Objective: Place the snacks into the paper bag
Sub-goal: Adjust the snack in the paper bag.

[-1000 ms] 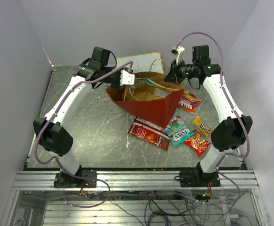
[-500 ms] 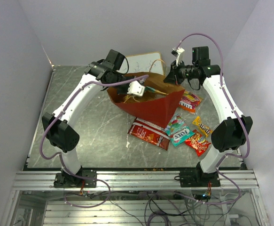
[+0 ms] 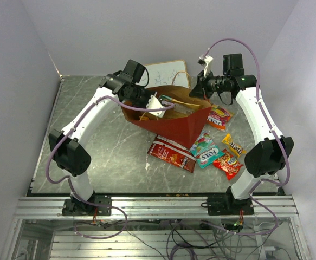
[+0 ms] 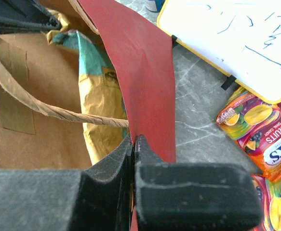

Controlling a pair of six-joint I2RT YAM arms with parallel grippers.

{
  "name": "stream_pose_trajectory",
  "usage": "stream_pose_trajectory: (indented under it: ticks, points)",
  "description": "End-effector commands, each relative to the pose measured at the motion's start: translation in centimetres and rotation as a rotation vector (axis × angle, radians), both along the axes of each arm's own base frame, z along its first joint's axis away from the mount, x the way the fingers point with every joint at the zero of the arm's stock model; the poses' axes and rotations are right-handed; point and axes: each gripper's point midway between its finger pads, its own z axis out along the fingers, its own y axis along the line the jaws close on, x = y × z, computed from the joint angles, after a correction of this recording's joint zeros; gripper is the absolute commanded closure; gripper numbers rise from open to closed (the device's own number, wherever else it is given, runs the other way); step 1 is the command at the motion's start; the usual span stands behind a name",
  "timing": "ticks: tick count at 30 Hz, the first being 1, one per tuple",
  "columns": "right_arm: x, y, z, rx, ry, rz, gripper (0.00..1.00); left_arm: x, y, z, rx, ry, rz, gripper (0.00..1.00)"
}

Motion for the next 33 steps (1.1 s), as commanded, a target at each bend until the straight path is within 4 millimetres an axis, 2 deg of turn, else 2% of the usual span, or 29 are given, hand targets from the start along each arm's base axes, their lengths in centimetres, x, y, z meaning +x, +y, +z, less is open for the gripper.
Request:
stream_pose_trajectory:
  ticks: [1, 7, 10, 13, 16, 20, 28, 33]
  points:
    - [-1.0, -0.4, 1.5, -0.015, -0.040, -0.002, 1.00, 1.8, 2.7, -0.3, 0.089, -0.072, 0.028, 0.93]
    - [-0.2, -0.3, 1.6, -0.010, -0.017, -0.019, 1.00, 0.5, 4.1, -2.2, 0.148, -0.044, -0.023, 0.93]
    - [-0.2, 0.0, 1.9, 0.004, -0.017, -0.003, 1.00, 0.2, 4.3, -2.0, 0.143, -0.036, -0.038, 0.93]
    - [0.0, -0.2, 2.0, -0.007, -0.029, -0.014, 1.00, 1.1, 4.6, -0.5, 0.112, -0.090, -0.034, 0.93]
    - [0.2, -0.5, 1.8, -0.021, -0.029, -0.027, 1.00, 2.3, 4.4, 2.4, 0.034, -0.176, -0.047, 0.93]
    - [1.0, -0.6, 1.4, -0.026, -0.001, -0.067, 1.00, 1.0, 3.2, 3.6, -0.016, -0.163, -0.148, 0.93]
    - [1.2, 0.0, 1.0, -0.003, 0.042, -0.047, 1.00, -1.3, 2.7, -0.5, 0.073, -0.126, -0.281, 0.93]
    - [1.2, 0.6, 0.3, -0.002, 0.061, -0.029, 1.00, -3.8, 0.3, -1.2, 0.096, -0.112, -0.404, 0.93]
